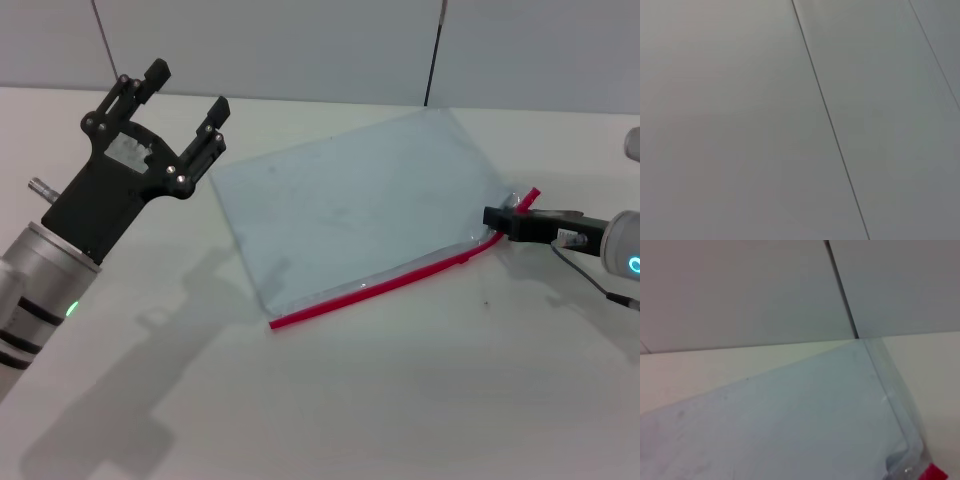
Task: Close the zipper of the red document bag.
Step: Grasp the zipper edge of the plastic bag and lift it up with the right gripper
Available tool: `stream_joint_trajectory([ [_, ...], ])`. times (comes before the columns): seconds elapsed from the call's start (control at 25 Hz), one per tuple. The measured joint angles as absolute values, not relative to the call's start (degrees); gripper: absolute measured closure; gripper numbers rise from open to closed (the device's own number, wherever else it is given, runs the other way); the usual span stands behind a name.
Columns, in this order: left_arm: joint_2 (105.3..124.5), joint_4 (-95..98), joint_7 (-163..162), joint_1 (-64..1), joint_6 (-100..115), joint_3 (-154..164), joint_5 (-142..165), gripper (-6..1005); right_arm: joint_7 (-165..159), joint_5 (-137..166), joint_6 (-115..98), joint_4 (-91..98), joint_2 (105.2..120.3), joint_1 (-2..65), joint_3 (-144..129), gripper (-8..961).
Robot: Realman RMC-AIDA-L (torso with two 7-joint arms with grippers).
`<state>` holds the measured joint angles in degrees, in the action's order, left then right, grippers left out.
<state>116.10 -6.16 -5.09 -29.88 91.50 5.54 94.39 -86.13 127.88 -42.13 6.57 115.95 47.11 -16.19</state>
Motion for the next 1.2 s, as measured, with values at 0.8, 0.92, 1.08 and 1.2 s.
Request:
stream_joint_trajectory([
  [0.8,116.10,-6.33,-5.10,-29.91,91.49,5.91,95.50,304,-80.91,127.22,-55.29,6.86,116.20,47.47,-15.90,936],
  [0.92,116.10,-6.16,-5.09,-30.48,91.39,6.00,98.02,304,-78.61,127.21,-58.95,6.59,116.27,47.79,-13.02,938],
  [1.08,116.20,-6.32,-5.09,-31.50,90.84,6.01,100.97,304,-75.61,127.20,-63.19,5.52,116.41,48.68,-9.01,939],
  [1.2,116.27,-6.52,-5.09,-32.10,90.04,6.01,103.28,304,-73.69,127.18,-64.91,3.54,116.44,49.73,-6.53,939],
])
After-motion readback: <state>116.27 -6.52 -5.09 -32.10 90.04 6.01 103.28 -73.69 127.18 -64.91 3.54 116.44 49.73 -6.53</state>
